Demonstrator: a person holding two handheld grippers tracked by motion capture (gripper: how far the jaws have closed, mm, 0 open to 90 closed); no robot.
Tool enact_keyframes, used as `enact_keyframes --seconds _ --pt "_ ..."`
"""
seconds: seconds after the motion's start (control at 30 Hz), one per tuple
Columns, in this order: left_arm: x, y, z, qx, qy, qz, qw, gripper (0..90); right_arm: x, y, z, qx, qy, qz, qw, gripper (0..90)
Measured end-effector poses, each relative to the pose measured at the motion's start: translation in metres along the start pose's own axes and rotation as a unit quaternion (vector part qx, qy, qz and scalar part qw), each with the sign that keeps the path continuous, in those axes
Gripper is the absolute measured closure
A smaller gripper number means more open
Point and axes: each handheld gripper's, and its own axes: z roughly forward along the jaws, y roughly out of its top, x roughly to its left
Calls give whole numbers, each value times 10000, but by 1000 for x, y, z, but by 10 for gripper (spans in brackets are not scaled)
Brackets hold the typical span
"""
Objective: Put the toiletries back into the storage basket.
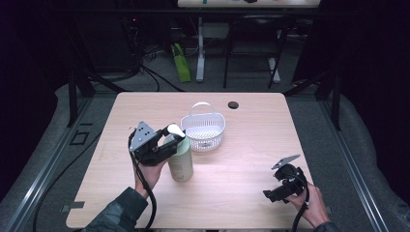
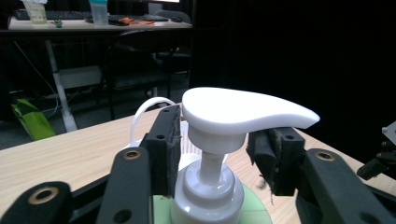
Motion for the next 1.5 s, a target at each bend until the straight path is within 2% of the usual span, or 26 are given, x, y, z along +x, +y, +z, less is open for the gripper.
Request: enact_keyframes --seconds 0.3,0.7,1.1,1.5 --pt "1 -1 0 -70 33 0 10000 665 0 0 0 -5 0 6 10000 16" --pt "2 -1 -1 -114 103 66 9999 674 0 0 -1 -20 -45 -36 10000 19" --pt "0 4 -1 -116 81 116 9998 674 -1 -1 -2 -33 -33 0 10000 21" --pt "0 10 -1 -127 56 171 9998 675 -1 -1 -2 -30 -70 -64 10000 25"
